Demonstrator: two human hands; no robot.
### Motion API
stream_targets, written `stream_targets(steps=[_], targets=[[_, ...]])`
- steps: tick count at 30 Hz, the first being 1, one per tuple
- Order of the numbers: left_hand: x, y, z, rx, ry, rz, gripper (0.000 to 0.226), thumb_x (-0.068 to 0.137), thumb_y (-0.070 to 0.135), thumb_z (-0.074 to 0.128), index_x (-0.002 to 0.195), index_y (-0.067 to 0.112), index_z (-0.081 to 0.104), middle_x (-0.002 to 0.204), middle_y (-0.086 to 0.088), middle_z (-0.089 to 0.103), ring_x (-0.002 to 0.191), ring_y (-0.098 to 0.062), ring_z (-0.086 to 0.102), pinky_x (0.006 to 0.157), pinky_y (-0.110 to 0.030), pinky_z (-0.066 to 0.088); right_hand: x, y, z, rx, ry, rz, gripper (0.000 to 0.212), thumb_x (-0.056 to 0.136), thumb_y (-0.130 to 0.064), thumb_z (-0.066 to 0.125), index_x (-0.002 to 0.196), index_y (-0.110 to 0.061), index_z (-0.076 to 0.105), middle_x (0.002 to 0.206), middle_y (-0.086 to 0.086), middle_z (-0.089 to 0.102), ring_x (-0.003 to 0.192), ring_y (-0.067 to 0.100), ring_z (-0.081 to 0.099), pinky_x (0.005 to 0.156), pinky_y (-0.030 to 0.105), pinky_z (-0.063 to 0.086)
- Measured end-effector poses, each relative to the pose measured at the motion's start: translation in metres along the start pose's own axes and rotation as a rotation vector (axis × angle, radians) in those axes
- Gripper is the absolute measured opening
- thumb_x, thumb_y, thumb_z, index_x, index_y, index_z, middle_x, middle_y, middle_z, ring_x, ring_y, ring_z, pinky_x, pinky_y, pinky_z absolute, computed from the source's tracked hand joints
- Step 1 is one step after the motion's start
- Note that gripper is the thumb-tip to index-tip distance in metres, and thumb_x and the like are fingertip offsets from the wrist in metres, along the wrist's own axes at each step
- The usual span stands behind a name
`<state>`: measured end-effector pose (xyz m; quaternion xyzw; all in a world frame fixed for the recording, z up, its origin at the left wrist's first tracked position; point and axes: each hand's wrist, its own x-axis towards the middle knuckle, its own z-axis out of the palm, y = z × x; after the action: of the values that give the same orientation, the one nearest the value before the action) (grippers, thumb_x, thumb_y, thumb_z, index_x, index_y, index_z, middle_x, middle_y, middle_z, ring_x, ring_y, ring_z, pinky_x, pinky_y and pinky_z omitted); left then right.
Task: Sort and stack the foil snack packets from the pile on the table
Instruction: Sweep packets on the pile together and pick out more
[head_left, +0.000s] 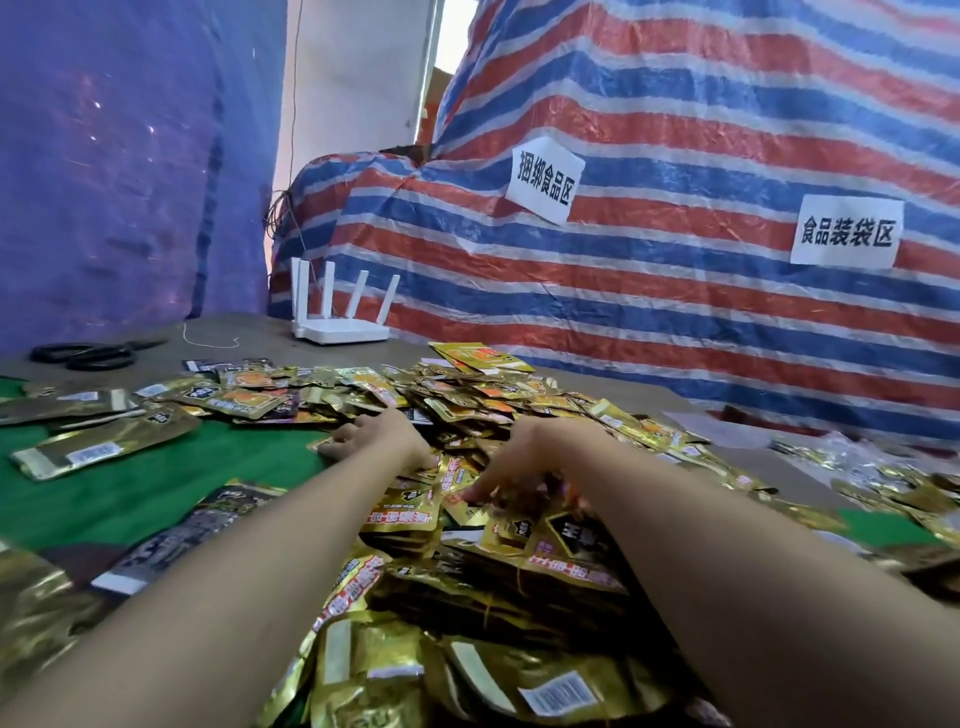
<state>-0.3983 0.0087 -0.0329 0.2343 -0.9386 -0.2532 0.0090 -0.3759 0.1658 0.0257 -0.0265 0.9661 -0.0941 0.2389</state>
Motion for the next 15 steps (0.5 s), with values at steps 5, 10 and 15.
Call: stream_targets(steps=[5,10,15], targets=[[-0.007,-0.002,-0.003,-0.26,0.01,0.04,0.068,0.08,0.029,0.084,0.13,-0.001,0.05,0.131,-0.018,0.058,0.124,-0.035,0.054,0.104,-0.044,0.047,0.011,-0.01,0.01,0.033,0.24,-0.073,0.058,0.07,-0.041,0.091,0.106,-0.006,0.06,0.094,0.009,0.071,0.069,0.021,0.074,0.06,0.032,0.062],[-0.024,-0.003,-0.017,-0.47,0.027,0.057,0.042,0.087,0.002,0.071,0.126,-0.006,0.055,0.124,-0.02,0.063,0.111,-0.034,0.062,0.083,-0.036,0.055,0.005,-0.002,0.008,0.0,0.258,-0.039,0.059,0.068,-0.057,0.087,0.093,-0.014,0.055,0.086,0.001,0.065,0.067,0.015,0.065,0.049,0.024,0.046],[-0.034,-0.013,-0.031,-0.595,0.145,0.002,0.036,0.094,-0.007,0.054,0.129,-0.008,0.047,0.129,-0.022,0.056,0.111,-0.032,0.059,0.085,-0.035,0.052,0.002,-0.003,0.007,-0.042,0.39,-0.138,0.027,0.088,-0.035,0.073,0.087,-0.014,0.056,0.086,0.003,0.062,0.082,0.021,0.064,0.065,0.032,0.051]])
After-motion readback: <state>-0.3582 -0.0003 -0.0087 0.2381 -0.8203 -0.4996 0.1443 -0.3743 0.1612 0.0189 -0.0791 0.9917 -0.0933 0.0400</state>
